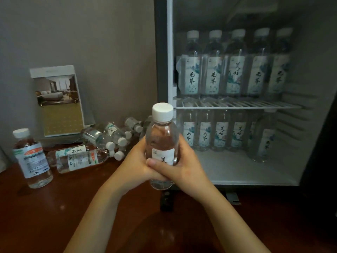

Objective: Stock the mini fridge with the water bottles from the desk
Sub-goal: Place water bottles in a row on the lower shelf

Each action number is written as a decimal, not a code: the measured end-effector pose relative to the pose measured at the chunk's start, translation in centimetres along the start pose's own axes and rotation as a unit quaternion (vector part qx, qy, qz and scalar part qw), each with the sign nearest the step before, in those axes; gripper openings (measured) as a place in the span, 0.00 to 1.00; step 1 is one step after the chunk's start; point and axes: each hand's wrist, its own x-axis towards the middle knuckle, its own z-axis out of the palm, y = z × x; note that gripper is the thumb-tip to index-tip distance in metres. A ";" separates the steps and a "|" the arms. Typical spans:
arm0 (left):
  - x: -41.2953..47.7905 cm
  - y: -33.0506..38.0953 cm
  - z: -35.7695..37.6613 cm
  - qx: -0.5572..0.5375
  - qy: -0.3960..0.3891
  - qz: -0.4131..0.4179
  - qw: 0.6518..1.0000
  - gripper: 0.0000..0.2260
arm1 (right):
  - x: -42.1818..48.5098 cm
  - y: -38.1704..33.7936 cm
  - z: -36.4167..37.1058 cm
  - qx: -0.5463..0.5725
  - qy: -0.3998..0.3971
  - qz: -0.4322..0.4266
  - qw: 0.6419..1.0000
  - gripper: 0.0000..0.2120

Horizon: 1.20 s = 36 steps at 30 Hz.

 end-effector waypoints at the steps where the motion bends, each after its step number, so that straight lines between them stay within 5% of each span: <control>1: 0.4 0.2 0.9 0.000 -0.005 0.005 1.000 0.35 | -0.6 -0.3 -1.0 0.000 0.008 -0.001 1.000 0.26; 22: 10.4 -3.9 18.9 -0.104 -0.075 0.012 0.992 0.30 | -4.0 4.9 -16.0 -0.072 0.201 0.099 0.972 0.32; 36: 15.7 -6.6 21.4 -0.051 -0.037 -0.025 0.998 0.24 | 0.5 9.0 -19.6 -0.138 0.264 0.136 0.945 0.21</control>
